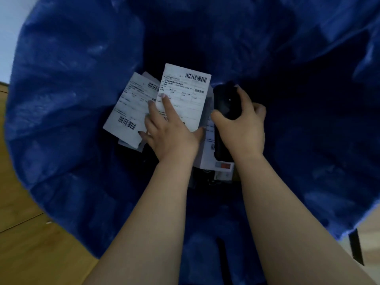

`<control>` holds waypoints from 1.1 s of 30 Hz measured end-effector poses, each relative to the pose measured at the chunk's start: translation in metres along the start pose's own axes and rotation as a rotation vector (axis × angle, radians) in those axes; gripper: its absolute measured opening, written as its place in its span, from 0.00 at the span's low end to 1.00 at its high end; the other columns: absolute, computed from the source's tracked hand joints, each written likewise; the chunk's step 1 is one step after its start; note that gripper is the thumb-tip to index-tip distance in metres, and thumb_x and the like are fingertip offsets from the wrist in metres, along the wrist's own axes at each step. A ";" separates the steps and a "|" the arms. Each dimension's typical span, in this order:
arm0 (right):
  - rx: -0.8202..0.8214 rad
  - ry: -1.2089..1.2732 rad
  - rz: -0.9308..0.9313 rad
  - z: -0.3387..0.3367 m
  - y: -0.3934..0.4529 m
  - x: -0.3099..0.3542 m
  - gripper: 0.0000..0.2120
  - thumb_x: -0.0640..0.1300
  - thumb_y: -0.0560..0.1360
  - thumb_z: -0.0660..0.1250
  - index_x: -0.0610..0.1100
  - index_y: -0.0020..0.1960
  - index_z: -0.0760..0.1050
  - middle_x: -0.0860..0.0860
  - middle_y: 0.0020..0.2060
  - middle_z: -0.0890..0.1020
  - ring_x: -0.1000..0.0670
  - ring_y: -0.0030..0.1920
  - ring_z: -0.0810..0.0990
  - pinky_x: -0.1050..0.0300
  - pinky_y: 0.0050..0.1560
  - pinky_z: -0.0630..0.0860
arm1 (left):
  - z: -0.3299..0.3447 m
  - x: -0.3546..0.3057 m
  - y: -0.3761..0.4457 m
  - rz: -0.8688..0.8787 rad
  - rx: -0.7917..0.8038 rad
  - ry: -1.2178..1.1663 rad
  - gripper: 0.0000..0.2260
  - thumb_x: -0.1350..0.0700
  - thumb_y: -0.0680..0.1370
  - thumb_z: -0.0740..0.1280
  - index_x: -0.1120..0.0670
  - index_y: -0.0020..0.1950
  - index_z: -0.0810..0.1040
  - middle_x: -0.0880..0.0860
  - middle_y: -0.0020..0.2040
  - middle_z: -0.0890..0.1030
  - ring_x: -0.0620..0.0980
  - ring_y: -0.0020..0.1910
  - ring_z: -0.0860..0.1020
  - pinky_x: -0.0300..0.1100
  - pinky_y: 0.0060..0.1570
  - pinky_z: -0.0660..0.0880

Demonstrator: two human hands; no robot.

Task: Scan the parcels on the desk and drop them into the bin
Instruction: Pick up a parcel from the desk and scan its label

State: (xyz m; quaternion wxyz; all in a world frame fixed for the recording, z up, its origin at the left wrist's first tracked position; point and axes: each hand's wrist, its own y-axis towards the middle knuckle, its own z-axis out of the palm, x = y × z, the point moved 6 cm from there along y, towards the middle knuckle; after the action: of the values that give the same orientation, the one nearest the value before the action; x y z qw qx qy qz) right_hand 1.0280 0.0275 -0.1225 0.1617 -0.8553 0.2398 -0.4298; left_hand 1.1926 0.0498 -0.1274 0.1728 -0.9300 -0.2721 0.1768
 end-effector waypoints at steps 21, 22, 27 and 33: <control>-0.398 0.162 -0.062 -0.173 -0.104 0.067 0.36 0.57 0.71 0.71 0.62 0.76 0.62 0.53 0.66 0.65 0.53 0.56 0.73 0.56 0.55 0.68 | -0.133 -0.134 -0.088 0.569 -0.132 -0.152 0.33 0.41 0.78 0.64 0.50 0.80 0.57 0.52 0.75 0.62 0.57 0.71 0.62 0.51 0.68 0.63; -0.425 0.167 -0.063 -0.189 -0.114 0.066 0.36 0.57 0.71 0.71 0.62 0.76 0.62 0.53 0.65 0.66 0.52 0.57 0.73 0.57 0.57 0.69 | -0.138 -0.146 -0.100 0.598 -0.132 -0.167 0.33 0.42 0.78 0.64 0.50 0.79 0.57 0.52 0.75 0.62 0.57 0.71 0.62 0.51 0.67 0.63; -0.572 0.174 -0.040 -0.259 -0.161 0.045 0.36 0.58 0.71 0.71 0.63 0.76 0.62 0.54 0.65 0.66 0.52 0.57 0.74 0.55 0.56 0.70 | -0.146 -0.195 -0.161 0.746 -0.109 -0.212 0.32 0.42 0.78 0.63 0.50 0.79 0.58 0.53 0.75 0.62 0.58 0.71 0.61 0.51 0.68 0.63; -0.728 0.251 0.008 -0.320 -0.207 -0.007 0.35 0.58 0.71 0.71 0.65 0.75 0.62 0.55 0.63 0.66 0.52 0.55 0.74 0.52 0.57 0.74 | -0.139 -0.236 -0.240 0.906 -0.101 -0.216 0.30 0.43 0.78 0.63 0.50 0.78 0.59 0.54 0.74 0.63 0.58 0.71 0.61 0.53 0.68 0.63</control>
State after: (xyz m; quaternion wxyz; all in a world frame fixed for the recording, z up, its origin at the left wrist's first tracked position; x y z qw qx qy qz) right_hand 0.8208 0.1810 0.1577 -0.1815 -0.7965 0.3981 -0.4173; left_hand 0.9588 0.0743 0.1504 0.0035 -0.9386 0.1367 0.3167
